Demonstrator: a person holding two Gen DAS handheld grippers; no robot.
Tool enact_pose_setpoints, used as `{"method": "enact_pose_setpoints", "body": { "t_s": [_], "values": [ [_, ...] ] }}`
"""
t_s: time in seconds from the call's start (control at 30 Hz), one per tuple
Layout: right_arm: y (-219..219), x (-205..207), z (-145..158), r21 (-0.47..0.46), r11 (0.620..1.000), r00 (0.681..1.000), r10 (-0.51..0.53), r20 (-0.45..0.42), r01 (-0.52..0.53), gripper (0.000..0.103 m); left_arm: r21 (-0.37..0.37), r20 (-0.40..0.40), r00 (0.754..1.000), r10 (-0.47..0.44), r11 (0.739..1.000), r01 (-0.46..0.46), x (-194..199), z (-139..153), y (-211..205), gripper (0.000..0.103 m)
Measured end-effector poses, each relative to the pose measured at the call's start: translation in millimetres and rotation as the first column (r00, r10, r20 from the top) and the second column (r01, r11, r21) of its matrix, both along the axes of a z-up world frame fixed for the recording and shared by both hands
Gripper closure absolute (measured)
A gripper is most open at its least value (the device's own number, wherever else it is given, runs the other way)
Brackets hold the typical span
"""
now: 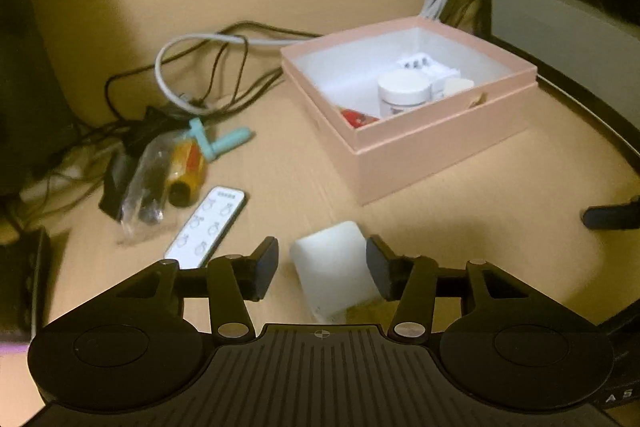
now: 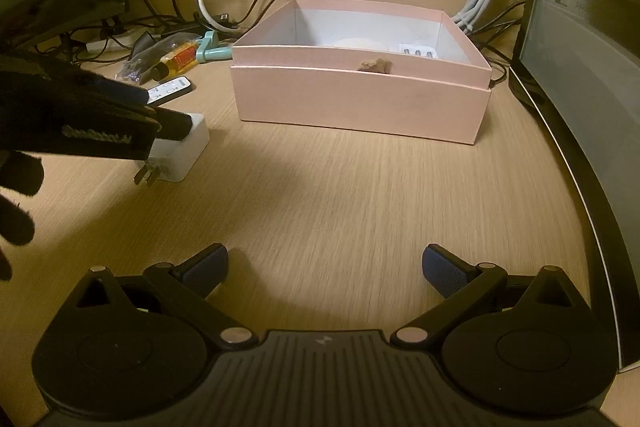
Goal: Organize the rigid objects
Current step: 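Lift the white cube charger toward the pink box with the left gripper, then raise the cube charger with the left gripper while the right grasps the white remote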
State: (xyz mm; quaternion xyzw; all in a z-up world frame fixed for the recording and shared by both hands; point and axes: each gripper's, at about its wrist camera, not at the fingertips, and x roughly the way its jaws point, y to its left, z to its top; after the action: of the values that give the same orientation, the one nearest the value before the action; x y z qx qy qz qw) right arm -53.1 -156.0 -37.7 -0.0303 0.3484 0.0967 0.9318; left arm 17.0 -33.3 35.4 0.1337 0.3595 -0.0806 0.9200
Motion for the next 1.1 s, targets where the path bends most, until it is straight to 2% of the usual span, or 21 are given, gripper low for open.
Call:
{"method": "enact_pose_setpoints", "body": {
  "t_s": [0.13, 0.3, 0.33, 0.4, 0.47, 0.63, 1.1],
  "values": [
    [0, 0, 0, 0.0, 1.0, 1.0, 0.003, 0.004, -0.003, 0.0, 0.019, 0.01, 0.999, 0.037, 0.999, -0.038, 6, 0, 4, 0.048],
    [0, -2, 0, 0.001, 1.0, 1.0, 0.004, 0.009, -0.004, 0.0, -0.012, -0.005, 0.997, 0.08, 0.997, -0.08, 13, 1, 16, 0.048],
    [0, -2, 0, 0.002, 1.0, 1.0, 0.004, 0.01, -0.004, 0.0, -0.038, -0.016, 0.996, 0.085, 0.996, -0.086, 14, 1, 18, 0.052],
    [0, -2, 0, 0.003, 1.0, 1.0, 0.004, 0.012, -0.004, 0.0, -0.145, -0.065, 0.995, 0.073, 0.986, -0.082, 16, 1, 25, 0.052],
    [-1, -2, 0, 0.004, 1.0, 1.0, 0.004, 0.014, -0.004, 0.0, -0.213, -0.095, 0.993, 0.066, 0.973, -0.085, 16, 0, 29, 0.052],
    [-1, -3, 0, 0.007, 1.0, 1.0, 0.004, 0.02, -0.004, 0.0, -0.236, -0.107, 0.993, 0.051, 0.969, -0.075, 13, -2, 26, 0.051],
    [-1, -3, -1, 0.011, 1.0, 1.0, 0.004, 0.025, -0.004, 0.0, -0.178, -0.112, 0.993, 0.024, 0.983, -0.043, 15, -12, 18, 0.047]
  ]
}}
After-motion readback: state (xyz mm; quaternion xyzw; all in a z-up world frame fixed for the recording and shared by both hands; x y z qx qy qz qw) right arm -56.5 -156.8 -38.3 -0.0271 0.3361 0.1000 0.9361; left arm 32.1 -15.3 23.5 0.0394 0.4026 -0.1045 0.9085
